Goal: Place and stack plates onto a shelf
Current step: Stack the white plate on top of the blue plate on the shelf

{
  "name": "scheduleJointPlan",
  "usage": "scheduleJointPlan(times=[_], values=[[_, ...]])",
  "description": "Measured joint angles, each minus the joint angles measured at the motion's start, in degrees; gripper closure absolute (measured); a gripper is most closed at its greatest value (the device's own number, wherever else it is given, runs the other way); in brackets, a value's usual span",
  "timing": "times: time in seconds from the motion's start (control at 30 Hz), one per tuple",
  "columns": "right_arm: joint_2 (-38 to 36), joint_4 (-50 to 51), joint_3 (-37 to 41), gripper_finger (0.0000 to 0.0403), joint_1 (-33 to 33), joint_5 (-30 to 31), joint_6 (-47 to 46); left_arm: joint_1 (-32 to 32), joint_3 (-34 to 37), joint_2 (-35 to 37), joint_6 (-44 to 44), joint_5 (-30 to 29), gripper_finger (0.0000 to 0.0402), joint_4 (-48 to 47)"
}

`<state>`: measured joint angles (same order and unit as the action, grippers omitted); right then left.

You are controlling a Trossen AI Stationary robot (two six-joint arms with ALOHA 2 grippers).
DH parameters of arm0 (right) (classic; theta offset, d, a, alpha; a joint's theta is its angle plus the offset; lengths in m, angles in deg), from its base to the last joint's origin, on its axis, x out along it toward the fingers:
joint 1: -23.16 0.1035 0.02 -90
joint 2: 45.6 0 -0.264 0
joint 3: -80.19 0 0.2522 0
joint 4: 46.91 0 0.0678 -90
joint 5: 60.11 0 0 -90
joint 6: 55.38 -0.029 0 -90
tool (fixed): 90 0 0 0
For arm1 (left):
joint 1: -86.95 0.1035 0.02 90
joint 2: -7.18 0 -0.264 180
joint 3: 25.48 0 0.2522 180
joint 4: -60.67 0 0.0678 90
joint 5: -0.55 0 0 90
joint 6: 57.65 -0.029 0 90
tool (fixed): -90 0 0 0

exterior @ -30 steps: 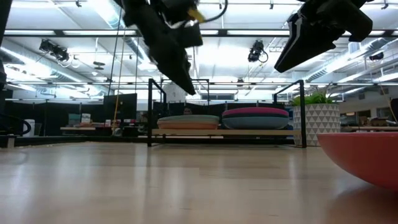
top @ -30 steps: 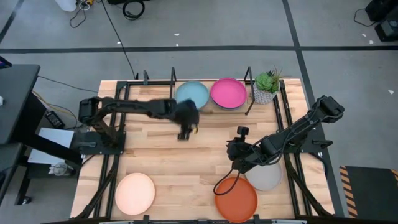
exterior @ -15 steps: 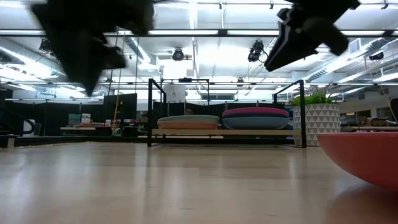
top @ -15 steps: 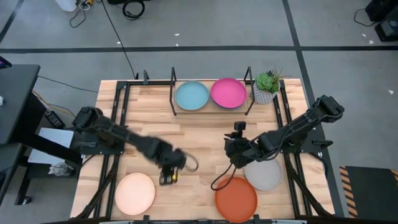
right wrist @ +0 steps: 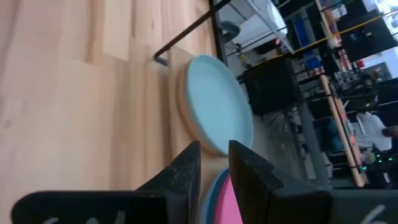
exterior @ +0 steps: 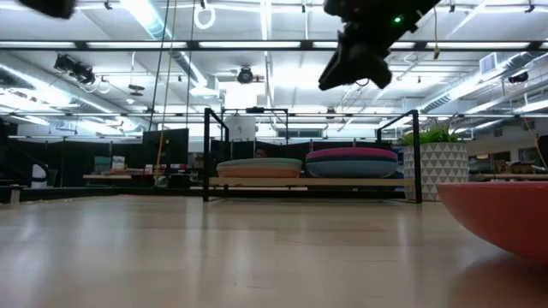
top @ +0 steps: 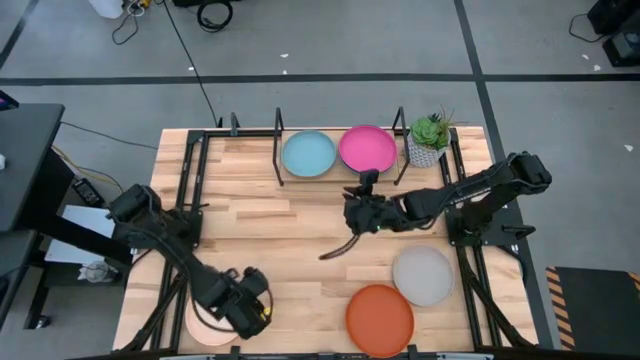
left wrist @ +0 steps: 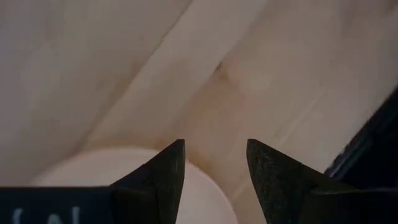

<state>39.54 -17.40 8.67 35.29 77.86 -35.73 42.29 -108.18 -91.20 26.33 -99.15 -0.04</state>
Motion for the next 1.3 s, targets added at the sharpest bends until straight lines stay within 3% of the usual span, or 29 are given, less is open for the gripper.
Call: scheduleJointPlan(times=[0.23, 0.57, 0.8, 1.0, 1.3], values=[[0.0, -7.1, 0.0, 0.0314, -5.6, -8.2, 6.1, -2.2, 0.0, -5.7, 13.6, 5.7, 0.0221, -1.4], [0.0, -9.8, 0.0, 0.0314, -9.0, -13.5, 7.8, -2.0, 0.0, -9.7, 14.9, 8.2, 0.0224, -1.4], [0.0, -9.9, 0.0, 0.0314, -9.3, -15.1, 7.8, -2.0, 0.0, -9.7, 14.4, 6.3, 0.0296, -1.6], [0.0, -9.9, 0.0, 0.0314, -9.3, -16.1, 7.5, -1.5, -0.5, -8.9, 8.9, 5.7, 0.0386, -2.4], [0.0, -6.1, 0.0, 0.0314, -8.0, -16.4, 1.7, -0.5, -11.2, -8.8, -11.8, 2.2, 0.0386, -11.9]])
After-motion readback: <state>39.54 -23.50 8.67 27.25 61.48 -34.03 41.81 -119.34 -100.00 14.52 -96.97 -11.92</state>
